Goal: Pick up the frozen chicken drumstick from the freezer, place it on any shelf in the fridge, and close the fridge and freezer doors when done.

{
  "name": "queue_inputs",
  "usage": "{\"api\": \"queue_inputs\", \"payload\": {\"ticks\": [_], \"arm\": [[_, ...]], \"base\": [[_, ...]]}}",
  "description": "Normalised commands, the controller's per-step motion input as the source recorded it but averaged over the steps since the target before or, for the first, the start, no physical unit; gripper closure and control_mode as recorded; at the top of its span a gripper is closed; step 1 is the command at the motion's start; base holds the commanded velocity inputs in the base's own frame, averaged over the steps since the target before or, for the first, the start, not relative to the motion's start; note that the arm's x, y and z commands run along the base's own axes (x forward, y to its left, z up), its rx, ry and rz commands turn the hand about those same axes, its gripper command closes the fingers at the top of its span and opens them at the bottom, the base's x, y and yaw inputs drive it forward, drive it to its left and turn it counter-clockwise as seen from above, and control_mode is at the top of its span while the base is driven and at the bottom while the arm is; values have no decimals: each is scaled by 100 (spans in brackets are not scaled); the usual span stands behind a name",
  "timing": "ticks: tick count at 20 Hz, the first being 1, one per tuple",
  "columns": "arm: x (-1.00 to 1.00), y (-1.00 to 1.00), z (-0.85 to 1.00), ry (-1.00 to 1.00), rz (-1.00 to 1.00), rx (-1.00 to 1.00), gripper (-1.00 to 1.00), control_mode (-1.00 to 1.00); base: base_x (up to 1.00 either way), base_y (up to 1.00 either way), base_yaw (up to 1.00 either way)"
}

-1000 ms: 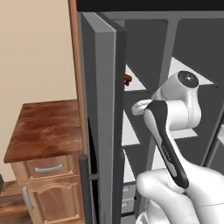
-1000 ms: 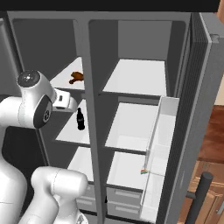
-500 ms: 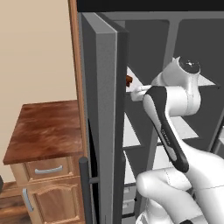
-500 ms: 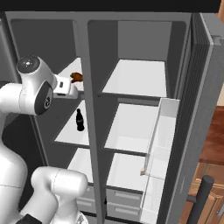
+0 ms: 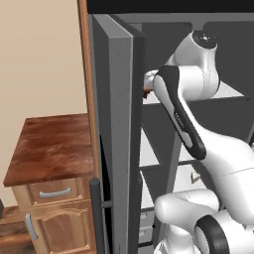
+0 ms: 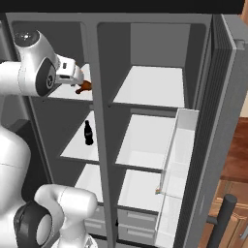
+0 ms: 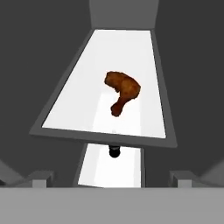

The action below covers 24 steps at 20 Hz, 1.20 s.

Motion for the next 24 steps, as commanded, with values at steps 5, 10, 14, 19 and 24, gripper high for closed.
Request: {"api": "queue_inputs", "payload": {"ticks": [5,10,14,19,24], "arm": [[27,14,-10,2,0,-4,-100,-100],[17,0,-66,5,-4,0,-100,-100],[56,1,-48,1,-13,0,-100,-100],[73,23,-28,0,-18,0,-100,-100],[69,27,-8,0,-19,0,-100,-100]], "base": [[0,0,0],[0,0,0],[0,0,0],[0,0,0],[0,0,0]]}}
